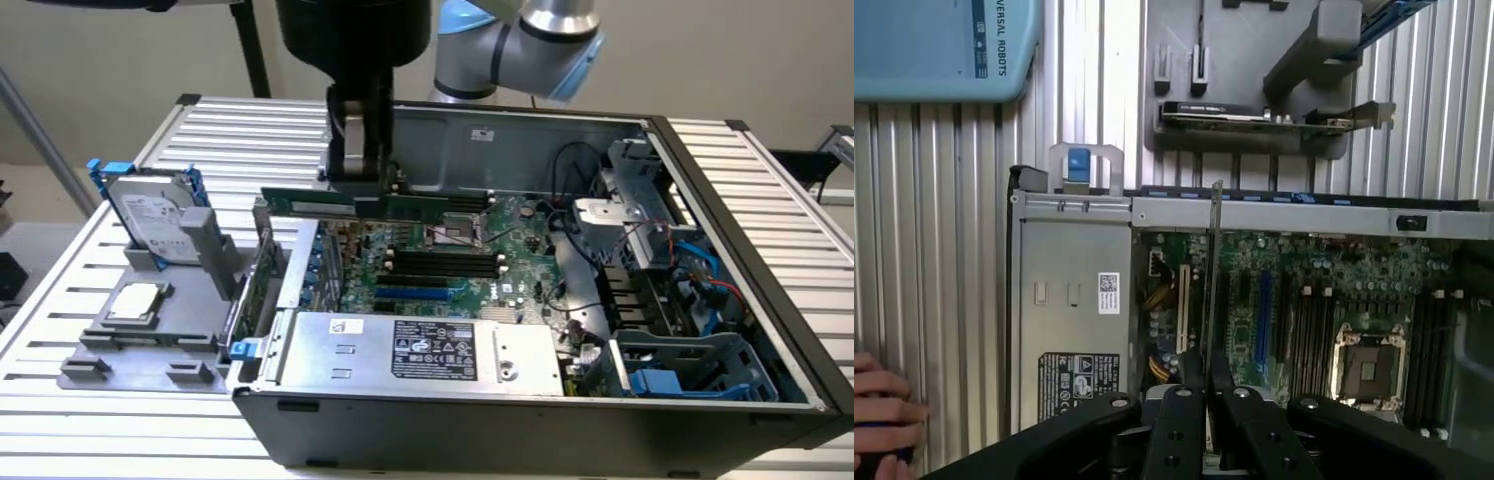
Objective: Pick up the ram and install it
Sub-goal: 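Pick up the ram and move it above insertion slot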
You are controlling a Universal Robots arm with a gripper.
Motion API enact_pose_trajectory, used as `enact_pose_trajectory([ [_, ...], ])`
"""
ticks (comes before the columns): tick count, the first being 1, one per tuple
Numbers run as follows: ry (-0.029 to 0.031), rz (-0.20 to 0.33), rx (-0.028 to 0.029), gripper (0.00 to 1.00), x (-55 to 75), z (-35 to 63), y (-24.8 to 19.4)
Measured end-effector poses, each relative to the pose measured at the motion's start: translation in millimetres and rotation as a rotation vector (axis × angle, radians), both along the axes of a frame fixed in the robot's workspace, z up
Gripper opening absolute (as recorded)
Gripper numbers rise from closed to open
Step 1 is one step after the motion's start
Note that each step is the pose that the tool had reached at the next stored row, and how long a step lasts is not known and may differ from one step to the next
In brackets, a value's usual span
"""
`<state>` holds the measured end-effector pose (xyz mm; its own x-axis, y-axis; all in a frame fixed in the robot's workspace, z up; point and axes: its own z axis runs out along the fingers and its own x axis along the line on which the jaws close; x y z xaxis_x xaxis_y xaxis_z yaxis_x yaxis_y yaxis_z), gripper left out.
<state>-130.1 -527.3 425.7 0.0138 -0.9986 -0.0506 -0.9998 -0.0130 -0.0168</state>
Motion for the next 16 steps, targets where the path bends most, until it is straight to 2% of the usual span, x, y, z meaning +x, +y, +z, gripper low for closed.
enact_pose_trajectory([
  [4,0.0000,0.000,0.0003,0.14,12.1,0.0,5.0],
  [7,0.0000,0.000,0.0002,0.14,19.1,0.0,11.2],
  [10,0.0000,0.000,0.0002,0.14,25.2,-0.1,18.3],
  [16,0.0000,0.000,0.0002,0.14,36.5,-0.6,35.3],
])
